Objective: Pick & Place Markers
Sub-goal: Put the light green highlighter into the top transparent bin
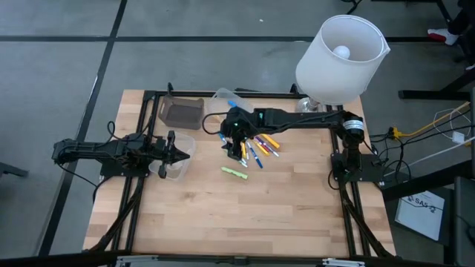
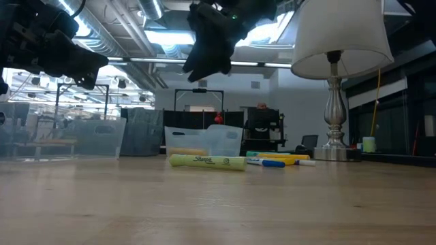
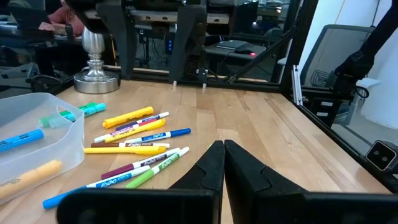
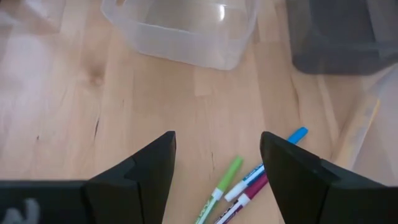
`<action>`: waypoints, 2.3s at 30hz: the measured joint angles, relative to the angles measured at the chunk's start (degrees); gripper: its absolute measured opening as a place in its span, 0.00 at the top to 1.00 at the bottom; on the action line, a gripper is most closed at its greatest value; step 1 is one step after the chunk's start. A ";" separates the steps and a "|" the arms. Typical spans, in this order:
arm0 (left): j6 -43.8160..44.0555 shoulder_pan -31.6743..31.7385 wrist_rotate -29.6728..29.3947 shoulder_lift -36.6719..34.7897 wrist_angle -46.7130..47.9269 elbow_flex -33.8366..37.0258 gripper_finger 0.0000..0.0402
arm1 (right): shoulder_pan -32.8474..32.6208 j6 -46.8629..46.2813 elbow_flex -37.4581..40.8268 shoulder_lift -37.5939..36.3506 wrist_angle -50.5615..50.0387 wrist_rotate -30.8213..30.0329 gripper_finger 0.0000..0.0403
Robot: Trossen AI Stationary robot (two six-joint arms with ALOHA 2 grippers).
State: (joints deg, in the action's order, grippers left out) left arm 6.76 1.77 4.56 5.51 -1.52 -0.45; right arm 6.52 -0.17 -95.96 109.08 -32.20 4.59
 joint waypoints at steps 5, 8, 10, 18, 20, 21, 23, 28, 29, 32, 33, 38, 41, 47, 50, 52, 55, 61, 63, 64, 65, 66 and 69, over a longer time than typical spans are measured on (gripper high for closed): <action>0.00 0.01 0.00 0.00 0.00 -0.02 0.98 | -0.72 -4.13 0.07 0.05 -1.13 -0.48 0.42; 0.00 0.01 0.00 0.00 0.00 -0.02 0.98 | -1.94 -4.33 0.07 0.05 -2.95 -2.59 0.42; 0.00 0.00 0.00 0.00 0.00 -0.02 0.98 | -2.97 -5.77 0.07 0.05 -4.07 -4.51 0.42; 0.00 0.01 0.00 0.01 0.00 0.00 0.98 | -6.55 -10.25 0.07 0.05 -5.71 -8.05 0.42; 0.00 -0.01 0.00 0.01 0.00 -0.02 0.98 | -7.29 -10.30 0.07 0.05 -5.90 -8.10 0.42; 0.00 0.01 0.00 0.00 0.00 -0.02 0.98 | -7.67 -10.24 0.15 0.05 -5.88 -8.21 0.42; 0.00 -0.01 0.00 0.01 0.00 -0.02 0.98 | -8.30 -10.69 0.77 0.05 -6.27 -9.54 0.42; 0.00 -0.01 0.00 0.00 0.00 -0.02 0.98 | -9.41 -13.17 3.35 0.05 -7.40 -12.56 0.42; 0.00 -0.01 0.00 0.00 0.00 -0.01 0.98 | -9.53 -13.42 3.84 0.07 -7.44 -12.57 0.42; 0.00 0.01 0.00 0.01 0.00 -0.01 0.98 | -10.09 -14.50 5.18 0.09 -6.51 -12.68 0.42; 0.00 0.01 0.00 0.01 0.00 -0.02 0.98 | -10.27 -14.65 5.49 0.09 -6.26 -12.63 0.42; 0.00 -0.01 0.00 -0.01 0.00 -0.02 0.98 | -10.72 -14.51 6.80 0.09 -5.15 -12.58 0.42; 0.00 0.00 0.00 0.00 0.00 -0.01 0.98 | -10.77 -14.56 7.90 0.09 -4.55 -12.62 0.42; 0.00 0.00 0.00 0.00 0.00 -0.01 0.98 | -11.34 -14.53 10.30 0.11 -1.73 -12.58 0.42; 0.00 -0.01 0.00 -0.01 0.00 -0.02 0.98 | -11.61 -14.51 10.94 1.04 0.07 -12.55 0.42; 0.00 -0.01 0.00 0.01 0.00 -0.01 0.98 | -11.73 -14.55 11.04 2.15 0.66 -12.27 0.42; 0.00 -0.01 0.00 0.00 0.00 -0.02 0.98 | -11.78 -14.46 11.04 3.46 1.95 -11.92 0.42; 0.00 -0.01 0.00 -0.01 0.00 -0.02 0.98 | -12.49 -15.49 11.04 5.77 4.05 -10.54 0.42; 0.00 -0.01 0.00 0.01 0.00 -0.02 0.98 | -12.79 -16.84 11.04 6.59 4.12 -10.43 0.42; 0.00 -0.01 0.00 0.01 0.00 -0.02 0.98 | -12.84 -17.40 11.04 7.05 4.12 -10.43 0.42; 0.00 0.01 0.00 0.01 0.00 -0.02 0.98 | -12.90 -17.91 11.04 7.64 4.12 -10.45 0.42; 0.00 0.00 0.00 0.00 0.00 -0.01 0.98 | -12.90 -18.55 11.04 8.10 4.12 -10.43 0.42; 0.00 0.00 0.00 0.01 0.00 -0.01 0.98 | -12.87 -19.55 11.04 9.88 4.24 -10.47 0.42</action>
State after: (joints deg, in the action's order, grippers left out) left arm 6.76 1.77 4.56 5.52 -1.52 -0.46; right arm -6.35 -19.73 -84.93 118.95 -27.95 -5.88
